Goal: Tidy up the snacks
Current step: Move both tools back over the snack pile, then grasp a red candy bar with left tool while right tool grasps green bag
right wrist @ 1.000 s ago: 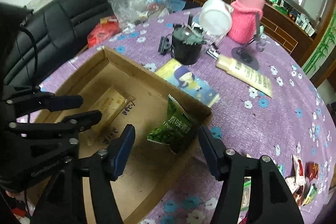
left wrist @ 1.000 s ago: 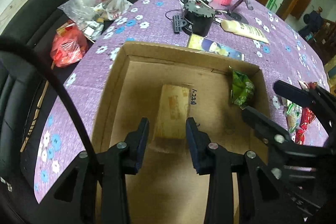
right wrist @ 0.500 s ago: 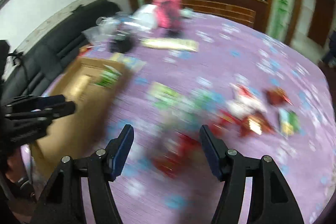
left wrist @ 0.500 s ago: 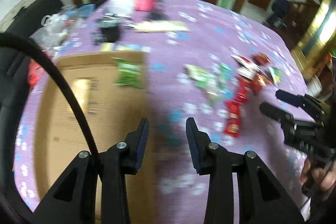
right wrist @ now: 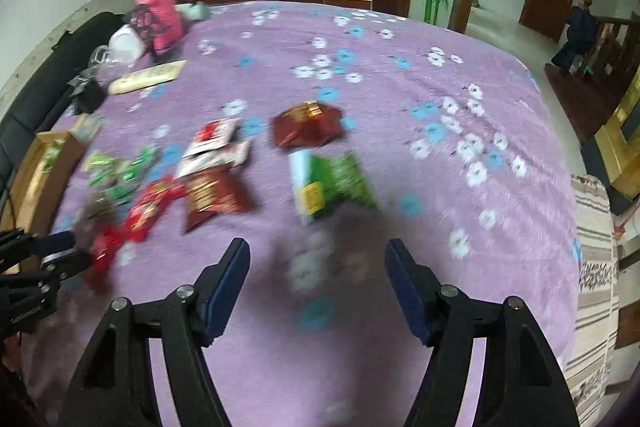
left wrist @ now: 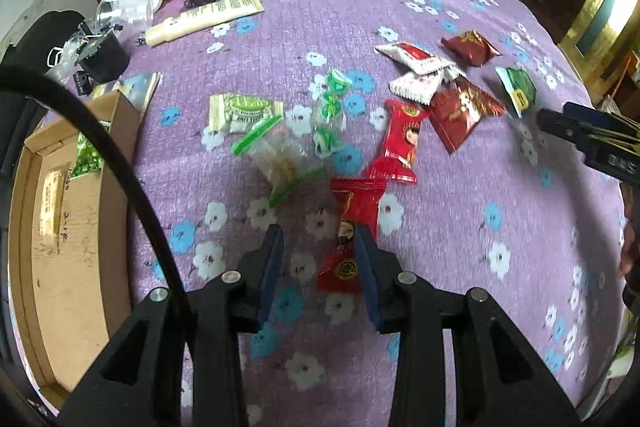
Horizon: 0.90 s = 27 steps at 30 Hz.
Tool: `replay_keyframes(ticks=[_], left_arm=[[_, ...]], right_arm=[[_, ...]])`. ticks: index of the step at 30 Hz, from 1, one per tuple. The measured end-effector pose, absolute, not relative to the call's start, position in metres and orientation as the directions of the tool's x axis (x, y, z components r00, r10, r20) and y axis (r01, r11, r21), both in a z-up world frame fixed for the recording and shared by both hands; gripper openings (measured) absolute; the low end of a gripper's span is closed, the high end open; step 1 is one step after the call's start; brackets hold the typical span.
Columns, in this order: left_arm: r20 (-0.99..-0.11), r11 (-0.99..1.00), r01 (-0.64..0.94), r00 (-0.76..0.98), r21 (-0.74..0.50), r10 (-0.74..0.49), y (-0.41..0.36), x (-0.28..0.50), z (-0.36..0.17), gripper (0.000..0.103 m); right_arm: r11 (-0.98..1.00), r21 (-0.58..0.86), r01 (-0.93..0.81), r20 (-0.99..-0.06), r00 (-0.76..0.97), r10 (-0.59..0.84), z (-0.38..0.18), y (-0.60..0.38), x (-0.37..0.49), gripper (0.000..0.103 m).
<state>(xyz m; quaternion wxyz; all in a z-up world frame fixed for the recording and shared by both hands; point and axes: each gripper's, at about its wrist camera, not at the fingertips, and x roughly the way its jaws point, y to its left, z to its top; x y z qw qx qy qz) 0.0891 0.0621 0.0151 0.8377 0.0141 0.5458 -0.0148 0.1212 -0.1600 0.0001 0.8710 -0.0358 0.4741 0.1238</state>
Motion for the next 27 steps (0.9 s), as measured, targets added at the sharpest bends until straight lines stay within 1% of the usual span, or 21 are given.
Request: replay_keyframes(ticks=[2, 6, 10, 12, 14, 16, 17, 19, 22, 25, 27], left_arm=[[-0.916, 1.0, 0.03, 0.402, 0.005, -0.008, 0.06, 0.092, 0.014, 0.039], [-0.914, 0.999, 0.038, 0.403, -0.022, -0.035, 0.066, 0.086, 0.014, 0.039], [-0.906, 0.998, 0.062, 0.419, -0.027, -0.05, 0.068, 0.085, 0.012, 0.039], [-0.903, 0.997, 0.072, 0.427, -0.024, -0.053, 0.067, 0.086, 0.013, 0.044], [-0.899, 0.997, 0.073, 0.432, -0.039, -0.067, 0.067, 0.088, 0.011, 0.052], [-0.913, 0.995, 0.065, 0.395, -0.077, -0.097, 0.066, 0.094, 0.005, 0.052], [-0.92, 0.996, 0.051, 0.383, -0.068, -0.083, 0.065, 0.096, 0.002, 0.052], [-0.916, 0.996, 0.052, 0.393, -0.068, -0.083, 0.062, 0.094, 0.003, 0.052], [-0.917, 0.995, 0.06, 0.386, -0.085, -0.102, 0.058, 0.098, 0.002, 0.062], [-0.923, 0.994, 0.061, 0.371, -0.085, -0.102, 0.054, 0.109, -0.002, 0.063], [-0.925, 0.992, 0.056, 0.359, -0.111, -0.123, 0.056, 0.114, -0.002, 0.063]], right_arm=[[0.957, 0.07, -0.282, -0.847, 0.49, 0.206, -0.008, -0.159, 0.133, 0.07], [0.939, -0.007, -0.345, -0.86, 0.481, 0.17, -0.019, -0.142, 0.148, 0.07], [0.93, -0.035, -0.366, -0.858, 0.488, 0.16, -0.028, -0.138, 0.157, 0.07], [0.932, -0.02, -0.362, -0.854, 0.49, 0.173, -0.028, -0.137, 0.162, 0.07], [0.931, -0.016, -0.366, -0.849, 0.497, 0.181, -0.028, -0.136, 0.164, 0.067], [0.928, 0.0, -0.373, -0.848, 0.492, 0.198, -0.028, -0.134, 0.167, 0.058], [0.927, -0.002, -0.375, -0.849, 0.49, 0.197, -0.027, -0.133, 0.167, 0.057], [0.925, -0.001, -0.38, -0.852, 0.485, 0.199, -0.027, -0.133, 0.166, 0.056], [0.924, 0.004, -0.382, -0.85, 0.486, 0.205, -0.028, -0.134, 0.166, 0.056], [0.924, 0.002, -0.383, -0.849, 0.487, 0.204, -0.028, -0.134, 0.166, 0.056], [0.925, 0.001, -0.379, -0.85, 0.488, 0.201, -0.027, -0.135, 0.165, 0.056]])
